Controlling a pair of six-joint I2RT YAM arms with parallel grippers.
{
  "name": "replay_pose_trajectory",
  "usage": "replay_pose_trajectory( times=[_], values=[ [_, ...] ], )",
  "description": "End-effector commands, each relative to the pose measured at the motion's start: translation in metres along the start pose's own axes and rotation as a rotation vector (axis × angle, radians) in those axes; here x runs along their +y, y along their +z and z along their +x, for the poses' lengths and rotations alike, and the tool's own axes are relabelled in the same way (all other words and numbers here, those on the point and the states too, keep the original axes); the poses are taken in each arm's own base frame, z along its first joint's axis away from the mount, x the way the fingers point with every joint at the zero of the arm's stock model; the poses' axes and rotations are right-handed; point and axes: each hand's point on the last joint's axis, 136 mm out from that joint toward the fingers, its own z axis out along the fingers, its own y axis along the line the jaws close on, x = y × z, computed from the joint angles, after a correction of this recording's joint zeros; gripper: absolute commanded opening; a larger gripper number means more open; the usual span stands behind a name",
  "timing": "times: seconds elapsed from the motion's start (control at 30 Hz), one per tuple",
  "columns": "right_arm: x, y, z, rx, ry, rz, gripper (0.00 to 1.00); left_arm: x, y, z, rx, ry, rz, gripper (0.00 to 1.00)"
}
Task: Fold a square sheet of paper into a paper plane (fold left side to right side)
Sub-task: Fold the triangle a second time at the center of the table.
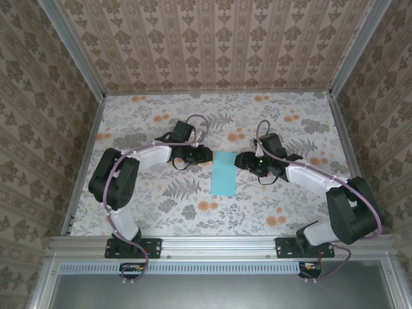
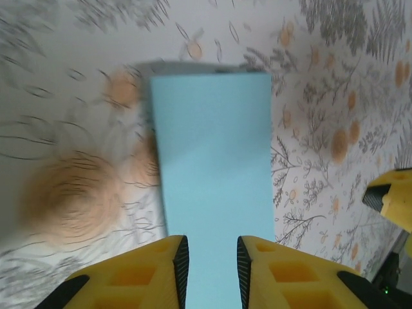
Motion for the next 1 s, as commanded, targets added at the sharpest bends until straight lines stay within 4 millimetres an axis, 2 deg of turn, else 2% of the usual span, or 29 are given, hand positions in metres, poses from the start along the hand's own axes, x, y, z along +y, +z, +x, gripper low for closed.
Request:
replay_pose_trajectory(
  times=[0.0,0.13,0.27,0.63,0.97],
  values=[
    [-0.002,0.002,0.007,0.021,0.025,-0.017,0.65,-0.012,0.015,-0.009,0.005,0.004,0.041,0.28],
    [-0.008,0.005,0.013,0.048,0.049,-0.002,0.65,-0.003,0.031,-0.02,0.01,0.0,0.007,0.25],
    [-0.015,0.009,0.021,0.095,0.074,0.031,0.61,0.013,0.042,-0.017,0.038,-0.019,-0.041,0.24],
    [-0.01,0.03,0.031,0.208,0.143,-0.012,0.5,0.035,0.046,0.007,0.074,-0.058,-0.084,0.23],
    [-0.007,0.045,0.046,0.292,0.193,-0.033,0.45,0.034,0.047,0.008,0.077,-0.062,-0.078,0.23]
  ],
)
